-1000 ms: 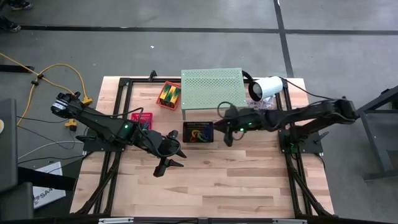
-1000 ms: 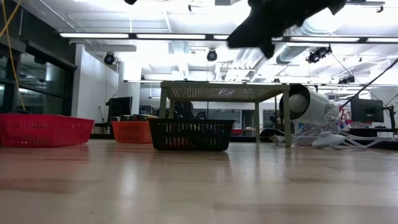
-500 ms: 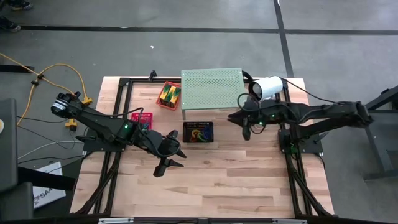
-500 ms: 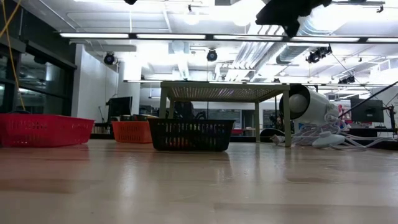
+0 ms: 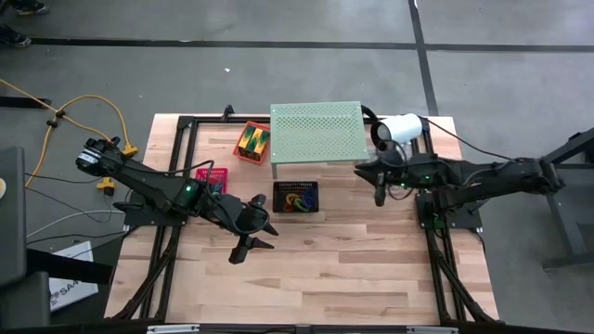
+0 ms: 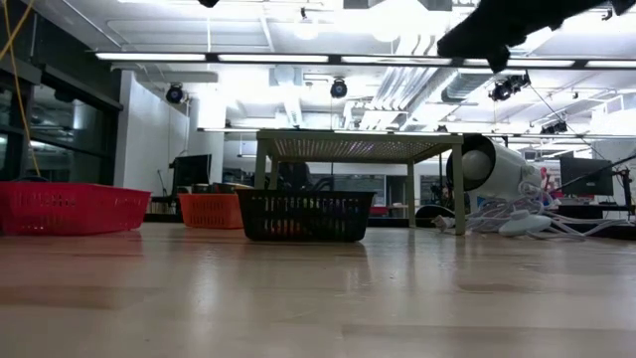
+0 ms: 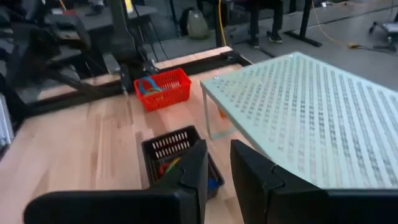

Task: Pick & Place Office Desk Supplies
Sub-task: Put the red bin with the rubber bands on the shelf

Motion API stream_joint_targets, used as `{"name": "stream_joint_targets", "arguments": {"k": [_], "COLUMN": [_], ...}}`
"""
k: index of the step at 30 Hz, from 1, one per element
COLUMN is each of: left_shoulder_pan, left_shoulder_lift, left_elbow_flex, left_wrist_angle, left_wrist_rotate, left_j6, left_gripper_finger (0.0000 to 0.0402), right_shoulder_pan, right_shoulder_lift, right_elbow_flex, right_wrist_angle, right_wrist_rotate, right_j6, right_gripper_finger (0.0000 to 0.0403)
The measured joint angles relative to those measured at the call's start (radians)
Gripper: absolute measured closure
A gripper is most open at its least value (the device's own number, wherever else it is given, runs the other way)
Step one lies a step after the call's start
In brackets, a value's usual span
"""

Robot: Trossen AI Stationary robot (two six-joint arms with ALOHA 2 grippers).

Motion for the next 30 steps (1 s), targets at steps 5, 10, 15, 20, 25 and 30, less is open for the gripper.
{"name": "stream_joint_targets", "arguments": {"k": [5,10,15,20,25,30], "left_shoulder_pan": [0.0,0.0,0.0,0.0,0.0,0.0], "left_shoulder_lift": [0.0,0.0,0.0,0.0,0.0,0.0], "left_elbow_flex": [0.0,0.0,0.0,0.0,0.0,0.0], "left_wrist_angle": [0.0,0.0,0.0,0.0,0.0,0.0], "left_wrist_rotate": [0.0,0.0,0.0,0.0,0.0,0.0], "left_j6": [0.0,0.0,0.0,0.0,0.0,0.0], "left_gripper_finger": [0.0236,0.0236,0.0236,0.0236,0.0236,0.0236], "right_shoulder_pan": [0.0,0.0,0.0,0.0,0.0,0.0], "right_shoulder_lift": [-0.149,-0.326,-0.483,-0.591,-0.671,-0.737], "right_elbow_flex": [-0.157,-0.317,-0.441,-0.504,-0.553,-0.582], "right_wrist_angle": [0.053,0.152,0.246,0.269,0.29,0.299], "right_wrist_rotate": [0.002,0.053,0.049,0.042,-0.024,-0.039], "right_j6": [0.035,0.036,0.033,0.033,0.036,0.036], "right_gripper_finger": [0.0345,0.0345,0.0345,0.0345,0.0345,0.0345]}}
